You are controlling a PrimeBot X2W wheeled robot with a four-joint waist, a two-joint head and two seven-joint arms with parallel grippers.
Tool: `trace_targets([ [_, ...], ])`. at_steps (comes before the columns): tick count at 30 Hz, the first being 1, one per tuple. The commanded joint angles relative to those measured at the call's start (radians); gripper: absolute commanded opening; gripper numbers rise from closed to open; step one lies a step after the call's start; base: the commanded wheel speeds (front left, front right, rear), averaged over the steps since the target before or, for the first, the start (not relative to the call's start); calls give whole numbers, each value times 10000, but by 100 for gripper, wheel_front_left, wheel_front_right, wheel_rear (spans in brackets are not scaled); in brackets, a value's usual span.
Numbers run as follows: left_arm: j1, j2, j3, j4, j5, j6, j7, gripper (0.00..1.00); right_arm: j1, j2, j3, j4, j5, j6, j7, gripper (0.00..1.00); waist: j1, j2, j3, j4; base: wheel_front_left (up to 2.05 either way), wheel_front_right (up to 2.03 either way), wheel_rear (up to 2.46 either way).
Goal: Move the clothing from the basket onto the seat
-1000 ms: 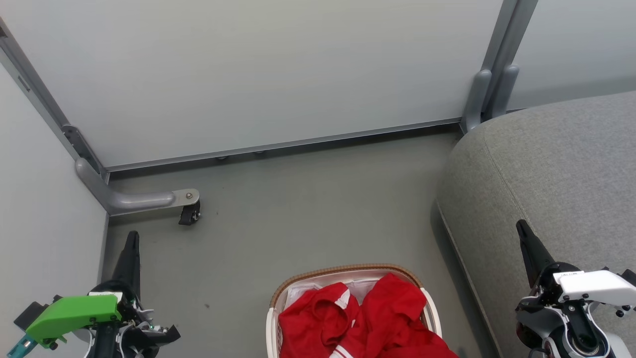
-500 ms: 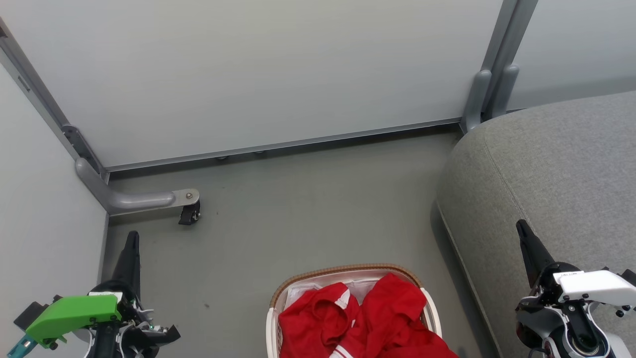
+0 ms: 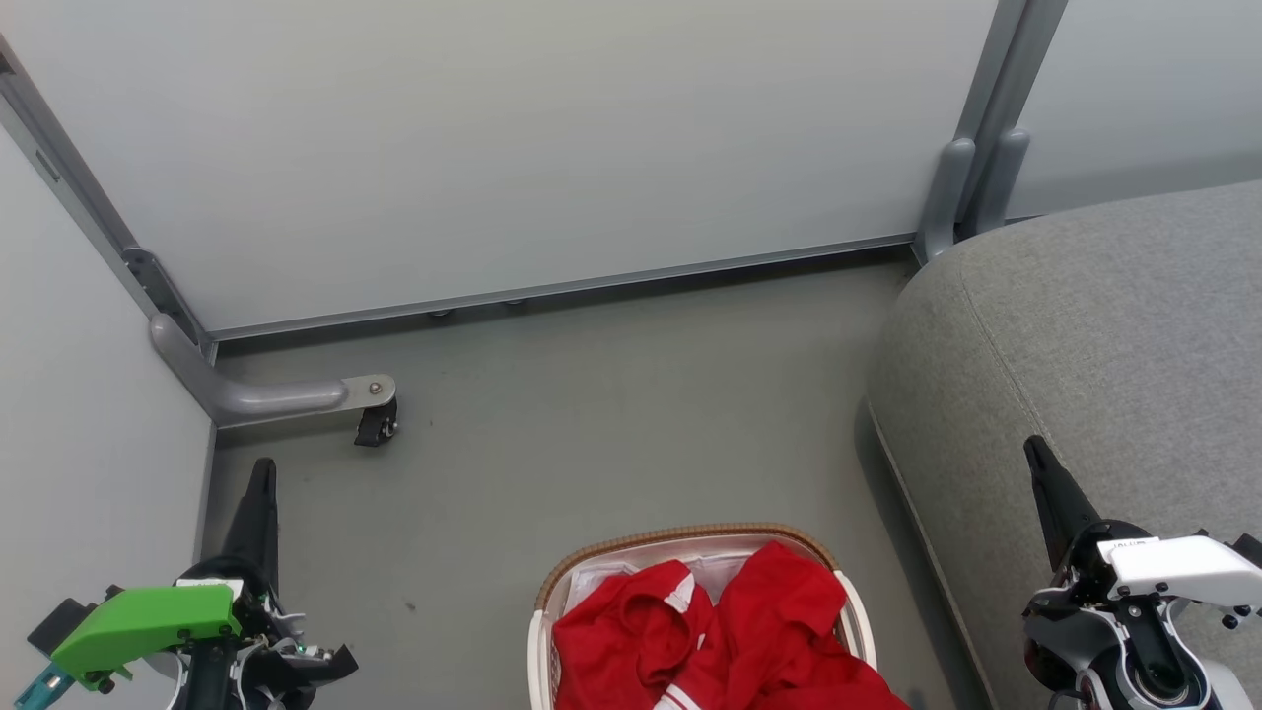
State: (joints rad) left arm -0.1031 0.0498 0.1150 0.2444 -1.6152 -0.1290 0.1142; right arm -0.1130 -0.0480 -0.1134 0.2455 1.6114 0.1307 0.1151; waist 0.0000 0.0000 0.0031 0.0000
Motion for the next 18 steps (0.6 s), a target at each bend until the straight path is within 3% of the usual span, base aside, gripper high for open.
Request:
trace_targets([
  [1, -129, 14, -1, -10, 69, -55, 15, 0, 117, -58, -13, -31, 24, 0, -1, 0, 0, 0, 0, 0, 0, 0, 0],
  [18, -129, 14, -1, -10, 69, -55, 15, 0, 118, -58, -13, -32, 24, 1, -1, 0, 0, 0, 0, 0, 0, 0, 0],
])
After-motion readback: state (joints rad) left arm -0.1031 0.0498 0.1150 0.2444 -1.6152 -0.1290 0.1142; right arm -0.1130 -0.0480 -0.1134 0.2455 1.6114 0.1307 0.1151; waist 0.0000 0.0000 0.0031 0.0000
